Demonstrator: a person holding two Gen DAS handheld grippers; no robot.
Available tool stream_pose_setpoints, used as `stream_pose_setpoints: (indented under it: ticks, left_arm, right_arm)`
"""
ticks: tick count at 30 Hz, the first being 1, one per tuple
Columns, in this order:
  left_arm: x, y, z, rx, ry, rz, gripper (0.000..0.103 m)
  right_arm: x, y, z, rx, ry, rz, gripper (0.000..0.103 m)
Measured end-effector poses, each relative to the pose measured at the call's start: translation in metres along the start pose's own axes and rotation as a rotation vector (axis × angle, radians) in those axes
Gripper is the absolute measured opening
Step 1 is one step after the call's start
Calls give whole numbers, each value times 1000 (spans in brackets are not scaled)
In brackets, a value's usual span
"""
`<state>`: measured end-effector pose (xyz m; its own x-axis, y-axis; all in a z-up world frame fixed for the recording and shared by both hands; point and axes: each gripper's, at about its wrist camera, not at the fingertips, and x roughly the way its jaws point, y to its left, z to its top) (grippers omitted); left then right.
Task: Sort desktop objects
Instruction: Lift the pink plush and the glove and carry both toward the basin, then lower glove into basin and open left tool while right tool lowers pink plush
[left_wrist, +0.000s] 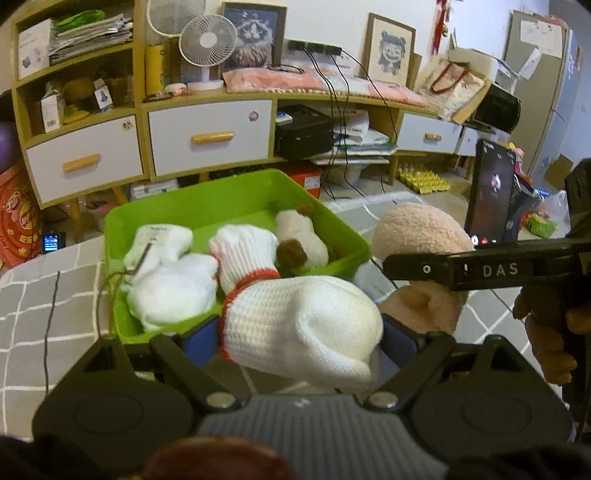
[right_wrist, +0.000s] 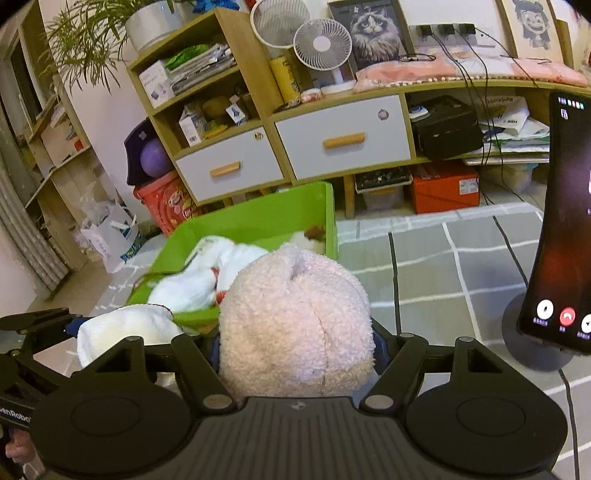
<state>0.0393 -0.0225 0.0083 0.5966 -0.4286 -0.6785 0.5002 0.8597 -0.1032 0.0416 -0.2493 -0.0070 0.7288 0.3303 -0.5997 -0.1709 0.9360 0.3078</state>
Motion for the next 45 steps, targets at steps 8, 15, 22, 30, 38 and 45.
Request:
stream_pose_setpoints:
  ticks: [8,15,22,30,38,45]
  left_arm:
    - [-7,9,18,-28,-36,18,91]
    - [-5,21,38,-78,-53,33,91]
    - [3,37,57,-144,-78,35,91]
    - [22,57,73,-216,-90,69,91]
    - [39,70,86,-266,-93,115,91]
    - [54,87,86,-314,-90,155,91]
  right_arm:
    - [-1,8,20,0,-33,15,71]
    - [0,14,43,8,-52,39,71]
    - [10,20,65,35,-69,59,71]
    - [33,23,78,59,-53,65,71]
    - [58,25,93,53,-37,25,71]
    - [83,24,96,49,-12,-2,71]
